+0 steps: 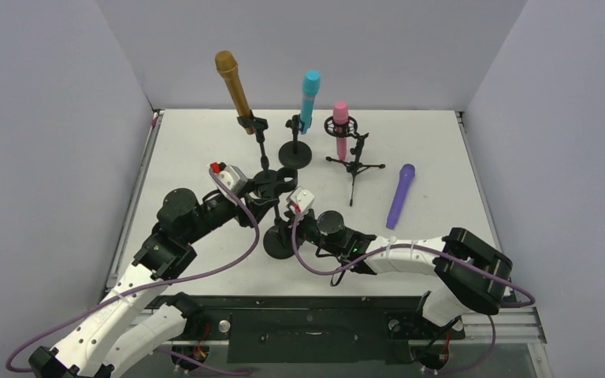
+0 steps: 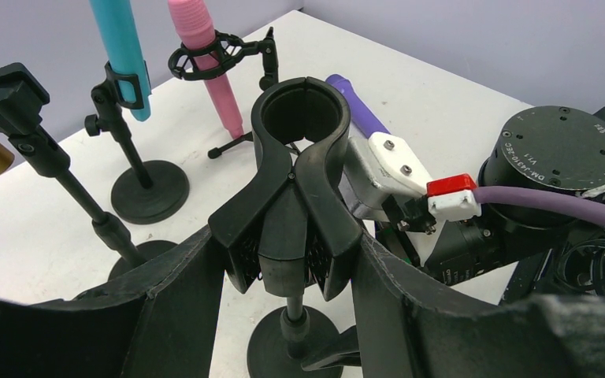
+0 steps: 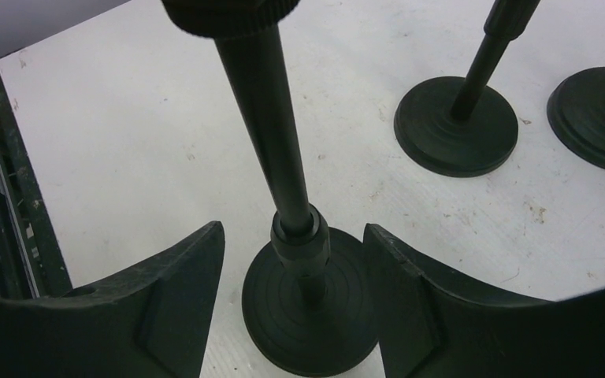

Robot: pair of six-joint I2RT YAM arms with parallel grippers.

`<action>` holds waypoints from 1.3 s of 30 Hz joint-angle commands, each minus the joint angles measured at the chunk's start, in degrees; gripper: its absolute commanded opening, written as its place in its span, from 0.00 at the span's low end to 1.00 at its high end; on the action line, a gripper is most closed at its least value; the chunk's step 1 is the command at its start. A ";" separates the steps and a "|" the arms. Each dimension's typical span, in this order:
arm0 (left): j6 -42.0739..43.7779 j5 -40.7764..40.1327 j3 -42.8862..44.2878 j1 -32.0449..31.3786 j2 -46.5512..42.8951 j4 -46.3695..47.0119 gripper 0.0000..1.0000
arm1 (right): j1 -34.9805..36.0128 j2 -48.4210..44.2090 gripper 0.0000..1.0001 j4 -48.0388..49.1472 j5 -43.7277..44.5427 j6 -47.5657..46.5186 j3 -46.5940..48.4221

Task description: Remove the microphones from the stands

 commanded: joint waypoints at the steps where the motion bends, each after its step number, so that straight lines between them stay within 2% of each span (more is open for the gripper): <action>1: 0.01 0.78 2.87 -0.32 -0.67 -1.20 0.00 | -0.28 -5.59 0.62 -1.32 2.03 1.00 -0.29; 5: 0.29 0.66 2.68 -0.32 -0.81 -1.21 0.00 | -0.24 -13.00 0.65 -5.29 8.80 3.82 -3.31; 9: 0.67 0.76 2.32 -0.36 -0.78 -1.09 0.00 | 0.32 -22.13 0.64 -14.49 14.00 6.92 -3.20; 11: 0.88 0.67 2.08 -0.40 -0.78 -1.03 0.00 | 0.46 -25.71 0.61 -21.06 16.56 7.92 -1.42; 13: 1.01 0.68 1.79 -0.41 -0.73 -0.73 0.00 | 0.45 -28.50 0.53 -29.67 18.53 9.21 1.14; 18: 1.34 1.06 1.48 -0.58 -0.12 -0.57 0.00 | 0.55 -31.75 0.31 -41.01 22.42 10.42 11.33; 22: 1.65 1.38 1.59 -0.67 0.34 -0.64 0.00 | 0.69 -29.62 0.13 -47.19 24.51 11.07 20.71; 23: 1.64 1.45 1.66 -0.67 0.53 -0.68 0.00 | 0.74 -28.39 0.04 -48.37 24.77 11.16 23.73; 24: 1.70 1.54 1.72 -0.67 0.64 -0.60 0.00 | 0.76 -27.54 0.00 -48.84 25.01 11.27 25.24; 29: 1.38 2.21 1.95 -0.95 1.69 -0.32 0.00 | 1.96 -19.22 0.00 -50.14 26.91 11.26 35.22; 39: 1.07 1.85 1.38 -1.45 2.41 -0.76 0.00 | 6.07 -3.37 0.00 -47.36 32.69 7.92 49.02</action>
